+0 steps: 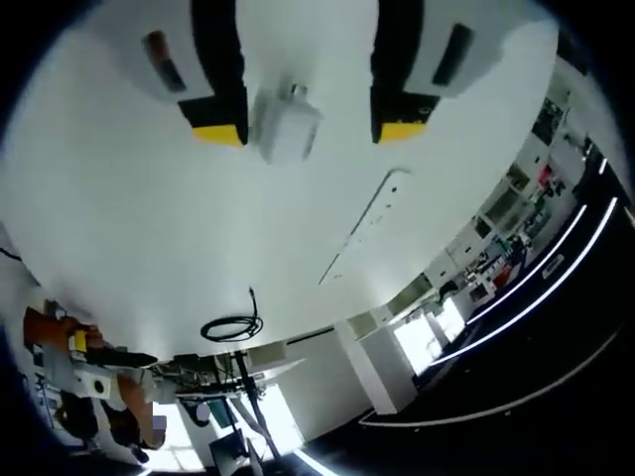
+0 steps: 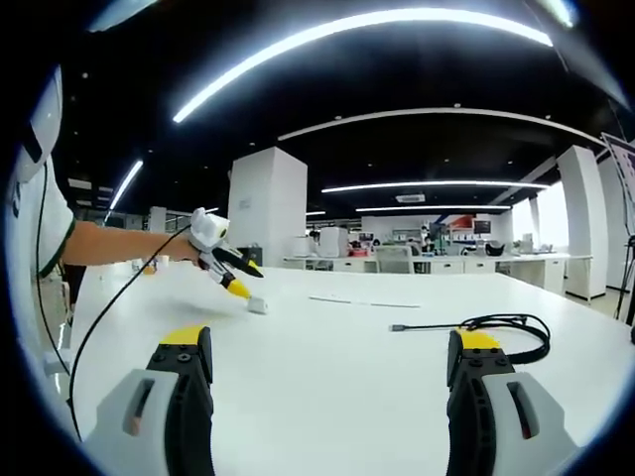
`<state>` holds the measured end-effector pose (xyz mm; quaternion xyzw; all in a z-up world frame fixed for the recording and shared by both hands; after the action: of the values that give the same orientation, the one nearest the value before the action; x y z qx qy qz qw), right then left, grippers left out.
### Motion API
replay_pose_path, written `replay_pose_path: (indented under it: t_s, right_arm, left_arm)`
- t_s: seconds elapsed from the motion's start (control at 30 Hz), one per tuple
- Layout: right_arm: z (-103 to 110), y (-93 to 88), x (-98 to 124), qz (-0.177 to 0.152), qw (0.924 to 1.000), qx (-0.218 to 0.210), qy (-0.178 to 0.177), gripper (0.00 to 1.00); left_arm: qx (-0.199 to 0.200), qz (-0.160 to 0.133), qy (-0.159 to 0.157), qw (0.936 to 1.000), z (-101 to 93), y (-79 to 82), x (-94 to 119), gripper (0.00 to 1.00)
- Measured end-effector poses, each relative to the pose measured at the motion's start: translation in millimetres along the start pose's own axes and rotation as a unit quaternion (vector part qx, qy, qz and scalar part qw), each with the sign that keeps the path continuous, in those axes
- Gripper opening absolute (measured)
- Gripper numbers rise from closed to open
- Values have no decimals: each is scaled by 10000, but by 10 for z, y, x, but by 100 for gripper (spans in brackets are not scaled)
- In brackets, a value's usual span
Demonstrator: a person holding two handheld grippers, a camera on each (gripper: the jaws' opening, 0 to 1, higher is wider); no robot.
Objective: Plug the desk Type‑C cable into the charger adapter.
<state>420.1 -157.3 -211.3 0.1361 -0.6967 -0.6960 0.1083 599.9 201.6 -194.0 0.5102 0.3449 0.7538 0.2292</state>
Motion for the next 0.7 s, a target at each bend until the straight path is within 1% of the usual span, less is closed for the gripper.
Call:
replay_pose_path:
  t_s: [0.03,0.07,0.13,0.17,0.2,0.23,0.27,0.4,0.43,0.47,0.5,0.53,0.57,0.63,0.7]
  right_arm:
    - [6,-1,2,5,10000,-2,5,100]
    - [9,-1,2,10,10000,-5,7,100]
    - [15,-2,5,10,10000,-22,5,100]
    - [19,-1,6,12,10000,-27,7,100]
    - [20,-2,6,16,10000,-25,11,100]
    - [22,-2,7,18,10000,-23,13,100]
    - [20,-4,7,21,10000,-23,13,100]
    - [14,-8,10,24,10000,-37,6,100]
    - [10,-11,10,27,10000,-39,4,100]
    - [4,-17,9,39,10000,-45,-1,100]
    - [2,-20,8,44,10000,-48,-2,100]
    - [-1,-26,9,51,10000,-54,-5,100]
    - [-6,-32,10,51,10000,-56,-15,100]
    - [-9,-32,8,57,10000,-70,-23,100]
    - [-28,-41,-1,65,10000,-76,-7,100]
  left_arm:
    - [-31,50,-73,10000,-82,68,-36,43]
    - [-31,65,-104,9999,-122,100,-57,42]
    - [-70,199,-267,9994,-255,184,-127,41]
    - [186,117,-506,9985,-16,33,-102,41]
    - [207,167,-559,9981,40,1,-99,41]
    - [122,275,-681,9972,52,22,-148,40]
    - [128,326,-756,9965,47,30,-178,38]
    - [152,491,-1030,9934,98,-20,-209,34]
    - [168,580,-1158,9914,117,-46,-214,34]
    - [80,734,-1327,9884,161,-80,-214,33]
    - [-41,855,-1319,9876,96,-50,-221,31]
    - [6,888,-1384,9864,18,-21,-244,30]
    - [35,880,-1427,9858,26,-15,-260,29]
    - [-50,906,-1505,9844,89,-21,-279,29]
    - [-59,1009,-1505,9834,82,-9,-289,28]
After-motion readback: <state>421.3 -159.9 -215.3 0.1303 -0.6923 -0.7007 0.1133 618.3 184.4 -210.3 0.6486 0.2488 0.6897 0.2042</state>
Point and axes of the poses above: the point that each gripper's makers call its tool centre point, and the gripper's own axes: x roughly backward along the fingers, z roughly to its left, y roughly out of its top, the point moved 7 cm from there along x, roughly backward along the fingers, and after that the axes turned 13 degrees about -y, right-handed, at the moved point
